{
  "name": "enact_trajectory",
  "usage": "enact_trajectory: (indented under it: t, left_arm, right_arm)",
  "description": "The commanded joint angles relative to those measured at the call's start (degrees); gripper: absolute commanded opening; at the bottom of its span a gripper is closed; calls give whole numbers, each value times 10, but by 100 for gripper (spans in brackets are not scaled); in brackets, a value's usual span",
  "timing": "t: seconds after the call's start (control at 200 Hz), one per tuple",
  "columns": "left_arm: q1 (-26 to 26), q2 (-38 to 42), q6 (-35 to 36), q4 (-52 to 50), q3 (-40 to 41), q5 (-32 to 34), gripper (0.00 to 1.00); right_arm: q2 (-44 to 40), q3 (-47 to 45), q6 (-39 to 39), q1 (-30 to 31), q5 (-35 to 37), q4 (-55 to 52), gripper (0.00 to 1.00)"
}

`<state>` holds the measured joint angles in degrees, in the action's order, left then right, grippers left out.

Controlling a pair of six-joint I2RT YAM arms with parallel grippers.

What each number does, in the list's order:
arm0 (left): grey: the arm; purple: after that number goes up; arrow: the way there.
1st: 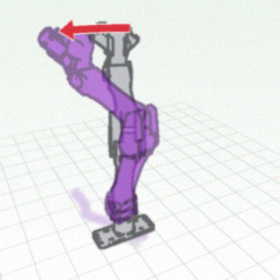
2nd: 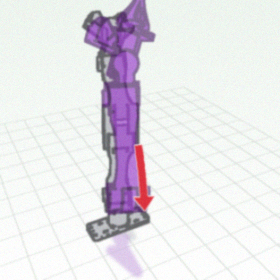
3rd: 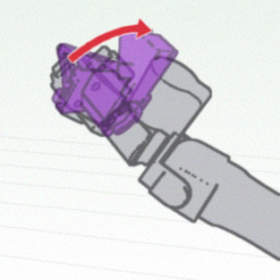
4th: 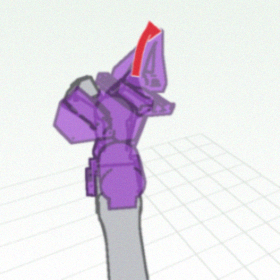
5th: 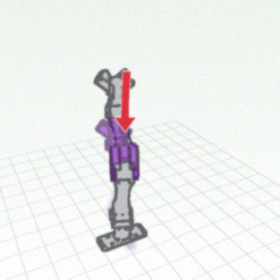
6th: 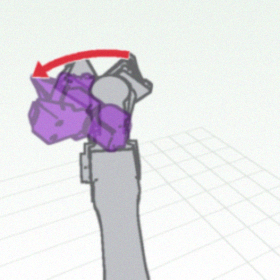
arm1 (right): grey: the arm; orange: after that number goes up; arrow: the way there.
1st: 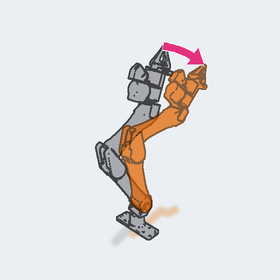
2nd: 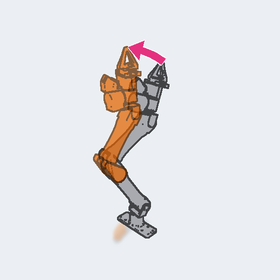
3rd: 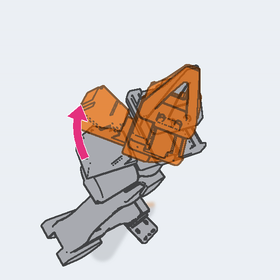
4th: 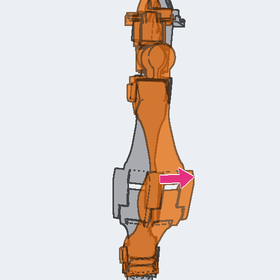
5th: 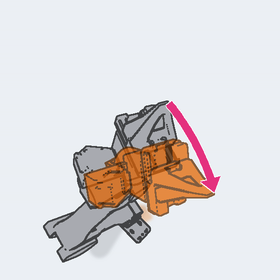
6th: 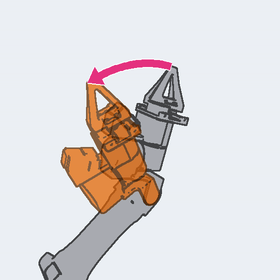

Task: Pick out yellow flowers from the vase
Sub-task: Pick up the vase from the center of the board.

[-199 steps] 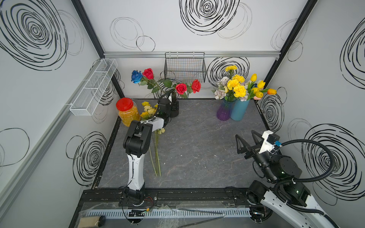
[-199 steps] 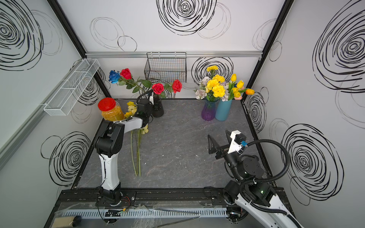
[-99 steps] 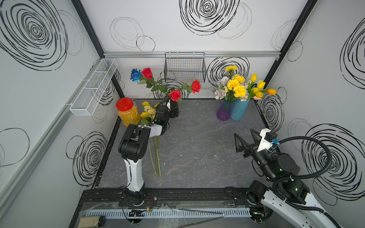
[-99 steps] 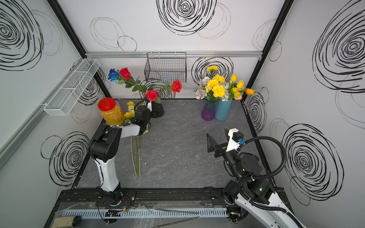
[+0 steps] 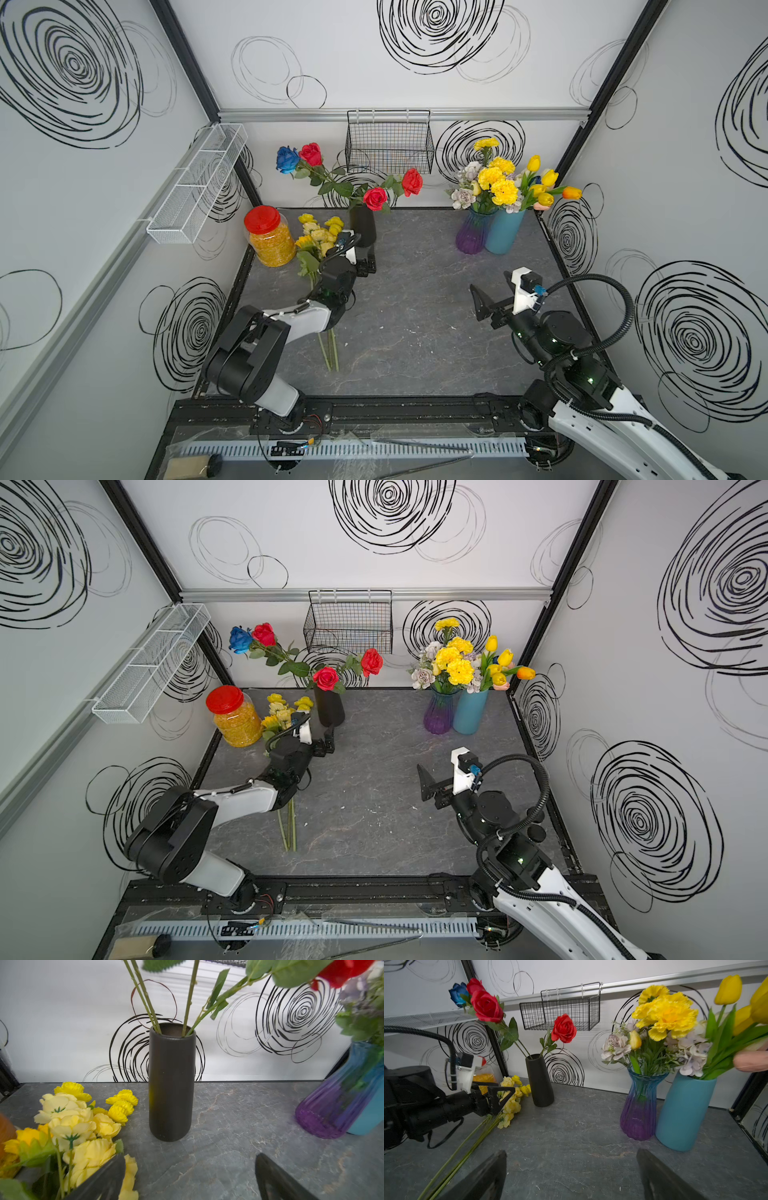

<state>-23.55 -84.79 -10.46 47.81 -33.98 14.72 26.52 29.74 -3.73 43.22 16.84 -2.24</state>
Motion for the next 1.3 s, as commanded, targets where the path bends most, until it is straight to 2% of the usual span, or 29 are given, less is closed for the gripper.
enact_trajectory:
  t: [0.0, 0.12, 0.25, 0.33, 0.41, 0.5, 0.806, 1.041, 1.296]
  left_arm:
    - [-9, 87, -31, -5, 40, 45, 99]
    - [-17, 185, -55, -116, 69, 61, 99]
    - [-22, 292, -93, -159, 140, 70, 99]
    - [-19, 352, -128, -196, 176, 75, 99]
    - [-4, 378, -188, -271, 172, 53, 99]
    - [11, 382, -206, -320, 165, 19, 99]
    - [12, 444, -153, -267, 248, -37, 99]
    - [12, 459, -103, -207, 277, -110, 99]
    - [11, 469, -100, -198, 287, -105, 99]
  right_arm:
    - [42, -23, 19, -13, -29, 70, 100]
    - [99, -56, 36, -45, -30, 155, 100]
    - [181, -83, 37, -112, -63, 278, 98]
    - [245, -70, 31, -143, -56, 317, 97]
    - [308, -33, 33, -163, -41, 311, 97]
    - [372, -10, 58, -176, -26, 338, 96]
    - [509, 2, 101, -251, -61, 501, 95]
    - [597, 60, 120, -282, -102, 569, 93]
    - [687, 136, 148, -293, -100, 587, 92]
